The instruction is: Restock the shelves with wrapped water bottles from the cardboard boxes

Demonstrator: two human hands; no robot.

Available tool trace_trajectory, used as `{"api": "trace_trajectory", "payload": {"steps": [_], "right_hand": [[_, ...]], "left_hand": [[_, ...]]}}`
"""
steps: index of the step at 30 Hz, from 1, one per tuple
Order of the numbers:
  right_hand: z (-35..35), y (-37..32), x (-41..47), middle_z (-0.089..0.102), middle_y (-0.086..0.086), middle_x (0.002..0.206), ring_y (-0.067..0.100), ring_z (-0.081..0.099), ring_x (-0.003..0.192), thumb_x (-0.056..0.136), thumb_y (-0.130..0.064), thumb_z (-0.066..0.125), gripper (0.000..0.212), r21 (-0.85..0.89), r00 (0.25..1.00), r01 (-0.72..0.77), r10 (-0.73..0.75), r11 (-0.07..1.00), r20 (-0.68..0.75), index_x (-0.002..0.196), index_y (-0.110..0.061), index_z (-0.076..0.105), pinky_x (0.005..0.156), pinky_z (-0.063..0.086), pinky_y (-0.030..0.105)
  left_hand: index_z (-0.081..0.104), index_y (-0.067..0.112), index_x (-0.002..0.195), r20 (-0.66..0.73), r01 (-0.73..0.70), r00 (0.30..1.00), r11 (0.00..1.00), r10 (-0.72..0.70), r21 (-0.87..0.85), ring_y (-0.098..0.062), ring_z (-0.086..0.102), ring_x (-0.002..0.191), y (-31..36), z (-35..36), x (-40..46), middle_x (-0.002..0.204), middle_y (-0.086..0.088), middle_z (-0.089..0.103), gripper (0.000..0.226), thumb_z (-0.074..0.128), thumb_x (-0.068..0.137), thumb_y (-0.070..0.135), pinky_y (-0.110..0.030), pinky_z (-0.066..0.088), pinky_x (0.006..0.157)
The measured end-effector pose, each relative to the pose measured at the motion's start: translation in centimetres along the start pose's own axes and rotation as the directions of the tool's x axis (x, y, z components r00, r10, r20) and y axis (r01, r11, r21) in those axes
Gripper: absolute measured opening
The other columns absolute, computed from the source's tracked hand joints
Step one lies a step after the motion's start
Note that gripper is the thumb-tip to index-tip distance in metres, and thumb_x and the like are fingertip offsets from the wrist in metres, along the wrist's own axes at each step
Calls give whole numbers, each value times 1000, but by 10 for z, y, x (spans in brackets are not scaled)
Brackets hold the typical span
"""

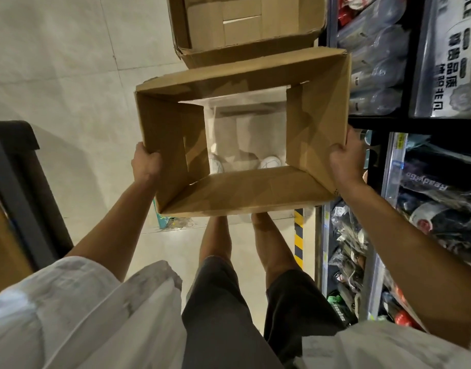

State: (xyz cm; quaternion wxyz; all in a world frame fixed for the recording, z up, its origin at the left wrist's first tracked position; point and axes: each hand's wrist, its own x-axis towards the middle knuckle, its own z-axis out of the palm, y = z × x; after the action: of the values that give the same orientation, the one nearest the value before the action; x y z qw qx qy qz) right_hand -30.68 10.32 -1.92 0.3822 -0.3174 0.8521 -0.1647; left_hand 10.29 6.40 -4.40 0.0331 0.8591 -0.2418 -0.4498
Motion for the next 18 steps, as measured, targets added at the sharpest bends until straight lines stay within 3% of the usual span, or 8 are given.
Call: {"api": "trace_trajectory", "payload": {"steps": [6,12,16,18], "right_hand": [[-4,9,-14,65,-1,123,22,61,113,99,-5,49,45,28,1000,-1,1,1000,2,141,-17,57,94,48,30],[-7,12,-19,63,-2,137,19,60,122,104,-10,52,48,41,1000,-15,14,999,9,149,-27,49,104,51,34],[-1,10,-22,56,-11,136,11,56,122,105,-4,49,55,73,1000,25,-25,997,6,154,-27,41,87,42,5],[3,10,-19,52,-15,138,10,54,125,104,-2,47,61,63,997,74,-75,995,15,157,-31,37,92,44,9]], "left_hand": [[54,14,140,-97,-32,995,999,34,28,-34,61,123,1,5,1,137,-11,64,41,40,103,7,-49,50,108],[63,28,126,-70,-28,997,970,11,-240,-25,65,116,-5,-1,14,123,3,70,33,47,100,17,-46,52,108],[63,33,125,-15,-2,1000,903,-4,-429,-22,65,119,-2,0,19,129,6,70,30,47,105,18,-44,53,106],[61,30,133,9,32,999,864,-32,-502,-20,65,119,-4,4,24,132,6,69,31,48,107,19,-40,53,105]]}}
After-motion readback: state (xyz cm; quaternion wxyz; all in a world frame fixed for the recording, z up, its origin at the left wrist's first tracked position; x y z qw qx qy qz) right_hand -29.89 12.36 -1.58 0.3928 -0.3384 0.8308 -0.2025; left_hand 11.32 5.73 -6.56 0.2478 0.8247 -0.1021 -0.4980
